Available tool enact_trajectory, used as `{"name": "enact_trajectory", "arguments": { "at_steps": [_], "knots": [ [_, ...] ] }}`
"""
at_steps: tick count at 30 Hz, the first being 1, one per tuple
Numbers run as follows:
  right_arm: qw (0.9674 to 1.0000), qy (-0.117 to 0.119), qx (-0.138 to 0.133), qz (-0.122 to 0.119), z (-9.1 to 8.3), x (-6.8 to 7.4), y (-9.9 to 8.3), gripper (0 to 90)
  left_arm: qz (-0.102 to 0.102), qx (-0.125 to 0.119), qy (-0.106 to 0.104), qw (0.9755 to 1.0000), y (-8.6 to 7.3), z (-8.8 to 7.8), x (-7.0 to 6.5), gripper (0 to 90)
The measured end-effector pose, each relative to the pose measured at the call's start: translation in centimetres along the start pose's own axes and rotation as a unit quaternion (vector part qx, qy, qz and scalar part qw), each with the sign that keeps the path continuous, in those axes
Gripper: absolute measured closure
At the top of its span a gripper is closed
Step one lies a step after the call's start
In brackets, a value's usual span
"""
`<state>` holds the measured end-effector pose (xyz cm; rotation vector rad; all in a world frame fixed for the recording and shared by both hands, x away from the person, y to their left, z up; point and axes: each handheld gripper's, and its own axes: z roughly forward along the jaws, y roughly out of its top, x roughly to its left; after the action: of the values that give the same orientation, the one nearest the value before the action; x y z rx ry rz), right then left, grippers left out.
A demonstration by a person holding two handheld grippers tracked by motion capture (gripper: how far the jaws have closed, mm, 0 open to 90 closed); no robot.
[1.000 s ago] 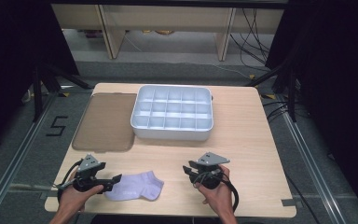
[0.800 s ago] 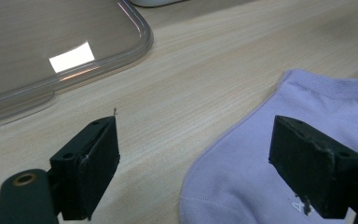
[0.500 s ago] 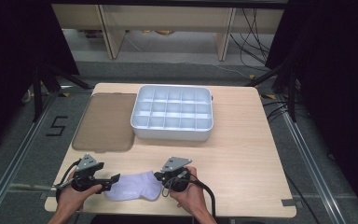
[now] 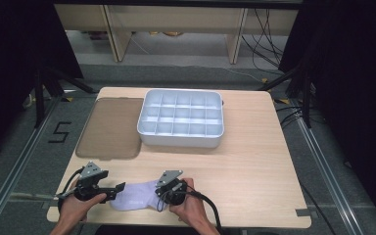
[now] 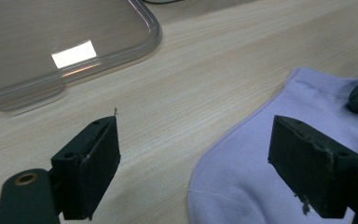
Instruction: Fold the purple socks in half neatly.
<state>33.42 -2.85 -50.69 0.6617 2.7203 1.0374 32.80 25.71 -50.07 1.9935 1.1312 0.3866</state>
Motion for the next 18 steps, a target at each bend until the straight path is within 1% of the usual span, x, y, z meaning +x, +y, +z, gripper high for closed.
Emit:
{"name": "enact_trajectory", "arguments": {
  "at_steps": [1, 2, 3, 4, 5, 6, 7, 8, 9, 10, 11, 12, 13, 14, 15, 16, 17, 18],
  "knots": [
    [0.9998, -0.003, 0.005, 0.021, 0.0, 0.1, -0.2, 90.0, 0.000, -0.003, 0.001, 1.0000, 0.0, 0.0, 0.0, 15.6],
    [0.9994, -0.003, 0.009, 0.032, -0.1, 0.0, -0.2, 90.0, -0.001, -0.003, 0.002, 1.0000, 0.0, 0.0, 0.0, 15.8],
    [0.9999, 0.005, 0.005, 0.012, -0.3, -0.3, -0.4, 90.0, -0.002, -0.001, 0.002, 1.0000, 0.0, 0.0, 0.1, 15.9],
    [0.9999, -0.002, 0.005, 0.010, -0.4, -0.5, -0.5, 90.0, -0.002, -0.001, 0.002, 1.0000, 0.0, 0.0, 0.1, 15.9],
    [0.9996, -0.001, 0.005, 0.026, -0.6, -0.6, -0.7, 90.0, -0.003, 0.001, 0.000, 1.0000, 0.0, -0.1, 0.1, 15.9],
    [0.9996, -0.001, 0.005, 0.026, -0.6, -0.6, -0.7, 90.0, -0.003, 0.001, 0.000, 1.0000, 0.0, -0.1, 0.1, 16.0],
    [0.9996, -0.006, 0.006, 0.028, -1.1, -1.2, -1.2, 90.0, -0.001, -0.005, 0.002, 1.0000, -0.1, -0.1, 0.1, 16.0],
    [0.9995, -0.007, 0.009, 0.028, -1.4, -1.5, -1.5, 90.0, 0.000, 0.000, 0.001, 1.0000, 0.0, -0.2, 0.1, 16.1],
    [0.9993, -0.009, 0.010, 0.034, -1.7, -1.7, -1.8, 90.0, -0.008, -0.006, 0.002, 0.9999, -0.1, -0.1, 0.0, 16.2],
    [0.9991, -0.015, 0.016, 0.036, -2.1, -2.0, -2.1, 90.0, -0.014, -0.011, 0.000, 0.9998, -0.1, 0.0, -0.1, 16.2],
    [0.9990, -0.012, 0.016, 0.039, -2.5, -2.3, -2.4, 90.0, -0.002, -0.002, -0.002, 1.0000, -0.1, 0.0, 0.0, 16.2],
    [0.9990, -0.012, 0.016, 0.039, -2.5, -2.3, -2.4, 90.0, -0.002, -0.002, -0.002, 1.0000, -0.1, 0.0, 0.0, 16.2],
    [0.9985, -0.021, 0.014, 0.049, -2.7, -2.4, -2.7, 90.0, -0.011, -0.009, -0.006, 0.9999, -0.1, 0.1, -0.2, 16.2],
    [0.9983, -0.021, 0.014, 0.053, -3.2, -2.8, -3.1, 90.0, -0.012, -0.008, -0.010, 0.9998, -0.1, 0.2, -0.2, 16.6],
    [0.9974, -0.026, 0.019, 0.065, -3.8, -3.2, -3.7, 90.0, -0.013, -0.010, -0.010, 0.9998, -0.1, 0.2, -0.4, 17.2],
    [0.9974, -0.026, 0.019, 0.065, -3.8, -3.2, -3.7, 90.0, -0.013, -0.010, -0.010, 0.9998, -0.1, 0.2, -0.4, 17.2],
    [0.9970, -0.028, 0.022, 0.069, -4.1, -3.4, -3.9, 90.0, -0.017, -0.017, -0.014, 0.9996, -0.1, 0.3, -0.5, 17.2],
    [0.9967, -0.031, 0.014, 0.074, -4.6, -4.0, -4.6, 90.0, -0.006, -0.006, -0.013, 0.9999, 0.0, 0.2, -0.5, 17.2]
  ]
}}
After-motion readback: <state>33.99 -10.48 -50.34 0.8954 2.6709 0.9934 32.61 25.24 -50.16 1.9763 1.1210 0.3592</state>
